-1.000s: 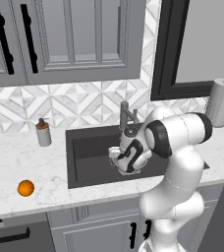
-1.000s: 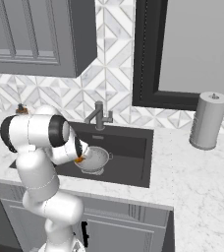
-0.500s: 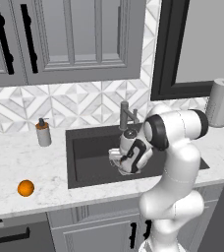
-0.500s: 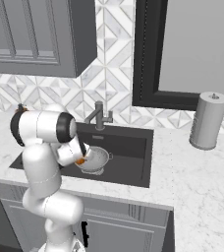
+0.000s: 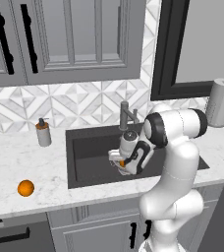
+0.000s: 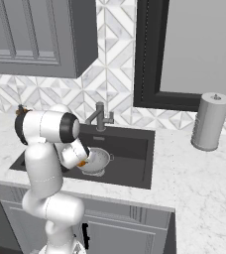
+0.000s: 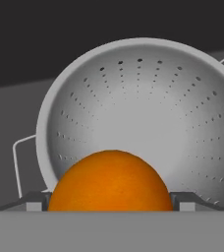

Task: Put the colander in the sink, put the orange, orange in the colander, and turn on the sink faucet and pour water over the colander.

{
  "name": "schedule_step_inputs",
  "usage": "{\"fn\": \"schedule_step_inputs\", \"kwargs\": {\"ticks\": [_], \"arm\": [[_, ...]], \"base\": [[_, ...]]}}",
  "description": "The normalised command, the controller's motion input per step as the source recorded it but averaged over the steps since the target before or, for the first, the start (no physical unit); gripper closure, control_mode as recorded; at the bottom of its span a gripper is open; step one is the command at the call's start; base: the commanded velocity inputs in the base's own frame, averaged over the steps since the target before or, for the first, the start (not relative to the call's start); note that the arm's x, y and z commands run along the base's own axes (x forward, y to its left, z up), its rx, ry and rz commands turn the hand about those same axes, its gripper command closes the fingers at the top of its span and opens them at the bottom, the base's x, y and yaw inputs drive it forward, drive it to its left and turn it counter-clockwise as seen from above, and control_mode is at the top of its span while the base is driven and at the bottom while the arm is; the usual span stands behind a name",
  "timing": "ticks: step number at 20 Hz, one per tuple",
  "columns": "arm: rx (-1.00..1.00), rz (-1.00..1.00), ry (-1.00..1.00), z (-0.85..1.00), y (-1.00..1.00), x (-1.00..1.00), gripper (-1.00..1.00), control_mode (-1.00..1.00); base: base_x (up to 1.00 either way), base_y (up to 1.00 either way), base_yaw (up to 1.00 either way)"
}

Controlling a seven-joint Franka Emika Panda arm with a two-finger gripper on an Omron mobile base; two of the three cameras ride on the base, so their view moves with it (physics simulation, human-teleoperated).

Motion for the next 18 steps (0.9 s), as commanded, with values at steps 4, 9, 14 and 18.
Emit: {"fn": "schedule_step_inputs", "kwargs": {"ticks": [4,9,14,18], "arm": [[0.00,0.00,0.00,0.00,0.00,0.00,-1.00,-1.00],[0.00,0.00,0.00,0.00,0.00,0.00,-1.00,-1.00],[0.00,0.00,0.00,0.00,0.00,0.00,-1.00,-1.00],[0.00,0.00,0.00,0.00,0.00,0.01,-1.00,-1.00]], "base": [[0.00,0.00,0.00],[0.00,0.00,0.00],[0.00,0.00,0.00],[0.00,0.00,0.00]]}}
